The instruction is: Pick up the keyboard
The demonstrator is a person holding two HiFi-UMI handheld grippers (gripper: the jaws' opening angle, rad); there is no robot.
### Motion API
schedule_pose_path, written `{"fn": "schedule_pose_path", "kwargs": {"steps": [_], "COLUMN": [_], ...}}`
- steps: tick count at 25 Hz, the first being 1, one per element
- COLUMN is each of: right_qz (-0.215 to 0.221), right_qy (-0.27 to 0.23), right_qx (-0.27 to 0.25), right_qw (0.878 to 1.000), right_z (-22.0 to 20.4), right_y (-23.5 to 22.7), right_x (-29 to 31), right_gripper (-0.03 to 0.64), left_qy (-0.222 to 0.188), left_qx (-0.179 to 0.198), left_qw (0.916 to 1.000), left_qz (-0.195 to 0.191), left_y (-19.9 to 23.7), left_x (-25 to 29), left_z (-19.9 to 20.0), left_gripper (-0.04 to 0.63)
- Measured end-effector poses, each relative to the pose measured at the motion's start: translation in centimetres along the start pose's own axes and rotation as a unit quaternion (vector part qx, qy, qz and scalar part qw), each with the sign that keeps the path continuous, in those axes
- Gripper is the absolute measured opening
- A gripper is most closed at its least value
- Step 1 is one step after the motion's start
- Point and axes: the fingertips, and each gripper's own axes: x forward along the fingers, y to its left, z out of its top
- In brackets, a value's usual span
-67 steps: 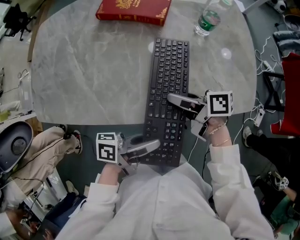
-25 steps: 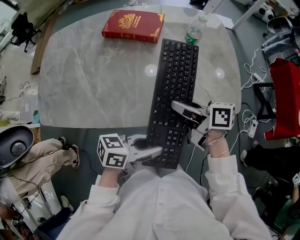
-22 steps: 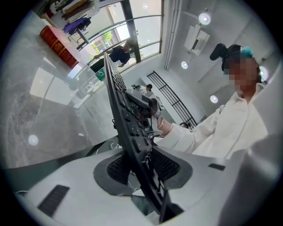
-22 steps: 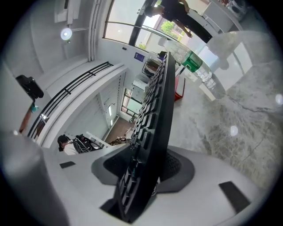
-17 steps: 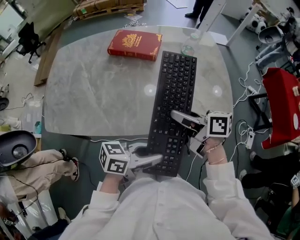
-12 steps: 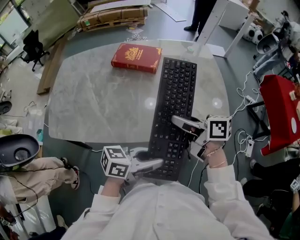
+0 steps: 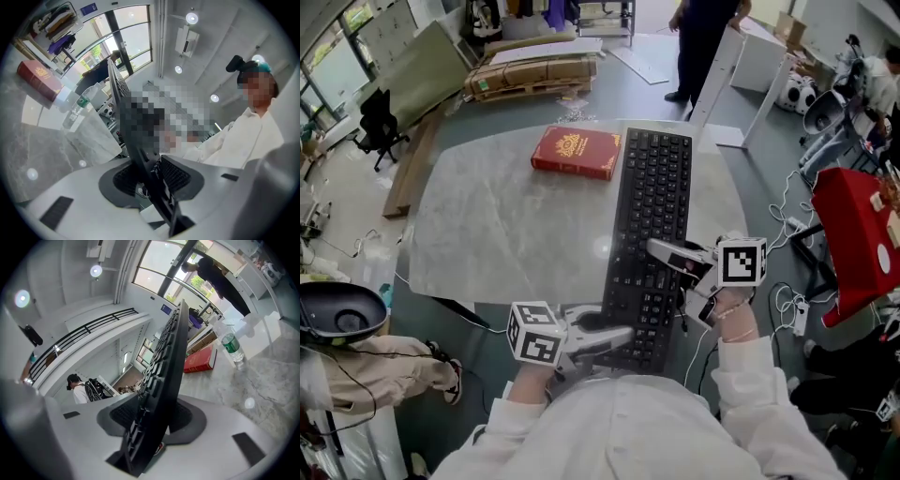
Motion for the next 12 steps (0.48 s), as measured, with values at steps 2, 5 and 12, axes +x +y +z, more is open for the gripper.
{"fn": "schedule_pose_path", "kwargs": {"steps": [2, 5, 12], "right_qz": [0.005, 0.005, 0.005], "right_qy": [-0.003, -0.009, -0.03], "right_qx": [-0.011, -0.027, -0.045], "right_qw": [1.0, 1.0, 0.999], "right_z": [0.4, 0.9, 1.6], "right_y": [0.9, 1.9, 3.7], "right_x": [-0.2, -0.5, -1.8], "right_gripper": [0.192, 0.192, 0.192], "left_qy": [-0.004, -0.015, -0.024], "left_qx": [0.005, 0.005, 0.025], "left_qw": [1.0, 0.9998, 0.9993], "left_qz": [-0.002, -0.012, -0.018], "left_y": [-0.6, -1.6, -3.5], "left_x": [0.0, 0.1, 0.1], "left_z": [0.2, 0.6, 1.2], "left_gripper": [0.13, 0.13, 0.132]}}
